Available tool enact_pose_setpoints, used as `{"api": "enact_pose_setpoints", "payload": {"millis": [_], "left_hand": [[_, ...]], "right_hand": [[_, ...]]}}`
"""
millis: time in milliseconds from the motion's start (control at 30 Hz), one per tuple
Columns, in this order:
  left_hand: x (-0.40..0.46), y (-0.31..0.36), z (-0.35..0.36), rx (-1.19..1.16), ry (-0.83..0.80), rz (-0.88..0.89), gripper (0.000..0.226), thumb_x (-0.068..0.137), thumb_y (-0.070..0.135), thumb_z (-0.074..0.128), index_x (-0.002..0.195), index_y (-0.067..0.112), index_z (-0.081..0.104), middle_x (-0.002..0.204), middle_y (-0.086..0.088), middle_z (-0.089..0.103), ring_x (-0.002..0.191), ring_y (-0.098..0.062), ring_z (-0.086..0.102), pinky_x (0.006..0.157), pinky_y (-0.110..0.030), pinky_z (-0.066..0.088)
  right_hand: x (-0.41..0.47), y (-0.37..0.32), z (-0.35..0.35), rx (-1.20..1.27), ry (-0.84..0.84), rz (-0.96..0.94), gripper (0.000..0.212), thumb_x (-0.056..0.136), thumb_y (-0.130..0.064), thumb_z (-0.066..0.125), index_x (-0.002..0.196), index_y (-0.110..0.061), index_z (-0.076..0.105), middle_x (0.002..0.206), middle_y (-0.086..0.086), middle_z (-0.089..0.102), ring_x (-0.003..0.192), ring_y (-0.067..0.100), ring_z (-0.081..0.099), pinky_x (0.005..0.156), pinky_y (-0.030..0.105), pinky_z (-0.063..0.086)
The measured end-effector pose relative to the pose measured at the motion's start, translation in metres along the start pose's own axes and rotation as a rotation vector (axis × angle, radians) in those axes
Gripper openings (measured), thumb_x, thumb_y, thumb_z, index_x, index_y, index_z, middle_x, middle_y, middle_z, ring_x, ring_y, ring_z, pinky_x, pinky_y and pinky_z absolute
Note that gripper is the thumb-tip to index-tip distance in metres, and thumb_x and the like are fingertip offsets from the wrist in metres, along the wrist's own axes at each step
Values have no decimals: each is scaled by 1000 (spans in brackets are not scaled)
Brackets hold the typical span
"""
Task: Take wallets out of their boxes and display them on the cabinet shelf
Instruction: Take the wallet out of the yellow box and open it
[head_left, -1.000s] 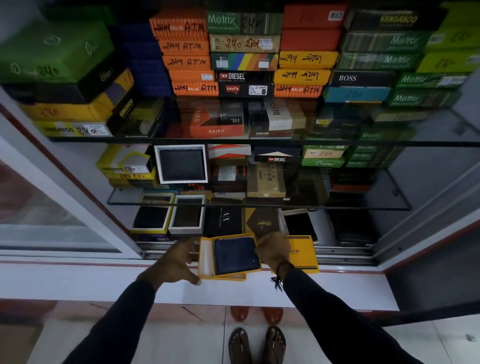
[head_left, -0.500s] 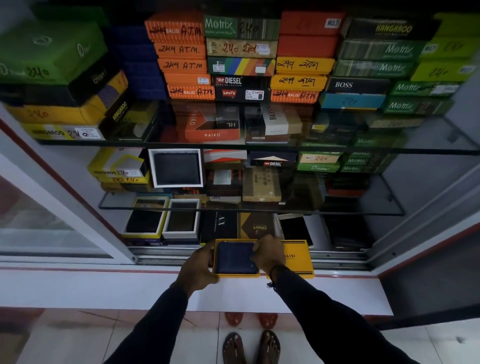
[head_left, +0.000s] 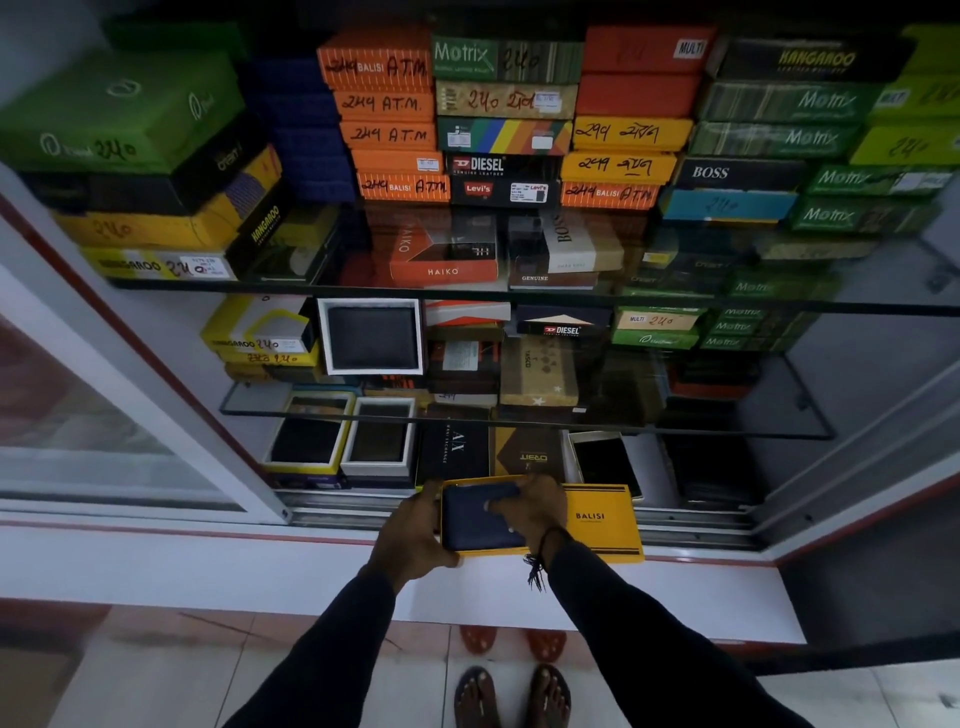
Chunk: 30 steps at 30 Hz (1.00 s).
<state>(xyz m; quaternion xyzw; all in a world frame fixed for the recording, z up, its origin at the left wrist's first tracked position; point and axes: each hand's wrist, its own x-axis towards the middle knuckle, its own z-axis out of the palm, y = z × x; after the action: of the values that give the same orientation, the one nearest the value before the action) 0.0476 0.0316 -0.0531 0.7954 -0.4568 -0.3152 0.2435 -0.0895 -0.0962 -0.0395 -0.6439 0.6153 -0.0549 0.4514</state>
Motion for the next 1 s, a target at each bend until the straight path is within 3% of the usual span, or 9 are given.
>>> {"api": "enact_pose_setpoints", "payload": {"millis": [100,233,333,400,567,667,733,833,1000], "left_hand": [[3,-6,1,-44,-6,6,96,44,27,99,127,26,50,110,8,75,92,-14,73,76,-34,64],[2,-7,1,-135,-37,11,103,46,21,100,133,29,46,109,14,70,96,-9,71,71,-18,59],[0,-5,-6,-272,-52,24,119,40,31,103,142,25,43,130,7,57,116,-18,63,82,-31,63],[2,-2,-13,-426,-79,11,128,31,42,102,144,24,46,137,2,51,120,-23,61,88,-44,62],[-3,27,-33,-669,-154,17,88,58,17,97,136,24,58,132,-3,66,115,-25,66,90,-33,59],[-13,36,-35,-806,-190,45,64,70,19,90,129,28,66,128,-2,70,113,-25,67,95,-41,55],[-19,43,-30,-975,-240,-1,64,63,34,93,123,28,71,112,2,74,94,-20,64,81,-36,49],[-22,55,-14,-1277,-401,-56,69,60,29,95,122,10,70,104,-7,68,77,-16,57,66,-29,46],[-24,65,-2,-1396,-436,-56,68,61,28,96,116,1,65,97,-13,71,72,-19,60,61,-29,49]], "right_hand": [[6,-1,-8,145,-28,-10,40,57,-26,92,75,-20,57,76,-4,61,68,11,58,53,25,49],[11,0,-24,384,-145,24,44,44,-23,95,70,-19,59,79,4,66,74,20,67,62,38,61],[9,-4,-41,553,-297,86,18,74,0,80,87,-8,70,89,7,70,78,17,65,56,21,53],[8,-5,-59,629,-345,125,31,78,-2,77,108,-2,71,106,11,73,90,19,66,67,23,54],[6,2,-94,757,-496,185,50,79,-8,78,125,-1,62,122,17,67,97,22,66,62,20,52],[-1,14,-102,863,-556,169,48,82,-21,76,126,-6,62,125,19,67,106,26,62,69,24,54],[-10,23,-102,968,-593,165,43,88,-27,69,126,-8,61,131,20,64,116,32,61,85,35,55],[-27,27,-94,1003,-759,106,34,96,-16,56,128,-7,59,132,19,63,126,37,59,103,47,50],[-37,30,-94,973,-719,-64,25,92,-3,58,116,-3,64,117,19,69,106,28,69,84,32,60]]}}
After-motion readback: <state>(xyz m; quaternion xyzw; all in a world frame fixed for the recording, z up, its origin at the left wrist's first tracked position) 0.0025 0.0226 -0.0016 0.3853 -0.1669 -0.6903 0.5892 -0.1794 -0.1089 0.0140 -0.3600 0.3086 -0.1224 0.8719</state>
